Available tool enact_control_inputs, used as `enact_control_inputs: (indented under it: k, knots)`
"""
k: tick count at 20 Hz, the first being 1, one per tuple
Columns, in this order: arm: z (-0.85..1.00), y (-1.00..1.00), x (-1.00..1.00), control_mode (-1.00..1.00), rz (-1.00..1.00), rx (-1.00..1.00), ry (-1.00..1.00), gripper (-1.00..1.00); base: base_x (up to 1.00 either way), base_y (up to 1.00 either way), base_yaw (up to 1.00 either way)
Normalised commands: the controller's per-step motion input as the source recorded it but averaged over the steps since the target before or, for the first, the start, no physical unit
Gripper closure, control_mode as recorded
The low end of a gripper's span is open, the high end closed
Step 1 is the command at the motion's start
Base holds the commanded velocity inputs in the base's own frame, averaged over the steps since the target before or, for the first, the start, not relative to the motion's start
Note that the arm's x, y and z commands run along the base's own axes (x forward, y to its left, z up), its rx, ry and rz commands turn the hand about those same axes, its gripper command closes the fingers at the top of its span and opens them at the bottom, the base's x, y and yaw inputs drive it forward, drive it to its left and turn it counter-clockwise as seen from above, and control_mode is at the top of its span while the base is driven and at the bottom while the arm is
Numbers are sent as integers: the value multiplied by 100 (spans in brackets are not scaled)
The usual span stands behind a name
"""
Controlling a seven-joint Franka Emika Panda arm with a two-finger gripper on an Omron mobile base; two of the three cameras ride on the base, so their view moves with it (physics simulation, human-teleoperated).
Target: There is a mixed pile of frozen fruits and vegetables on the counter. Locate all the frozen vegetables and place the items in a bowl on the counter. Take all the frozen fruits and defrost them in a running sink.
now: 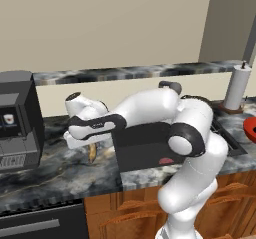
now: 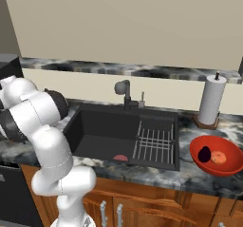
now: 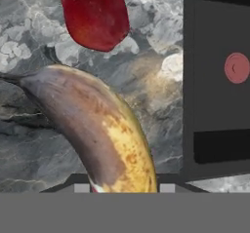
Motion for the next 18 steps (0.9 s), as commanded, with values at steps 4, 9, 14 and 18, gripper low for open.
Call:
enact_control_inputs:
  k: [4, 9, 14, 18]
  knots:
    - [0, -100, -1, -100, 0, 13, -7, 100, 0, 0, 0]
    - [0, -100, 19, -100, 0, 11, -2, 100, 0, 0, 0]
    - [-1, -100, 39, -100, 0, 12, 0, 100, 0, 0, 0]
    - [-16, -94, 63, -100, 0, 10, 0, 100, 0, 0, 0]
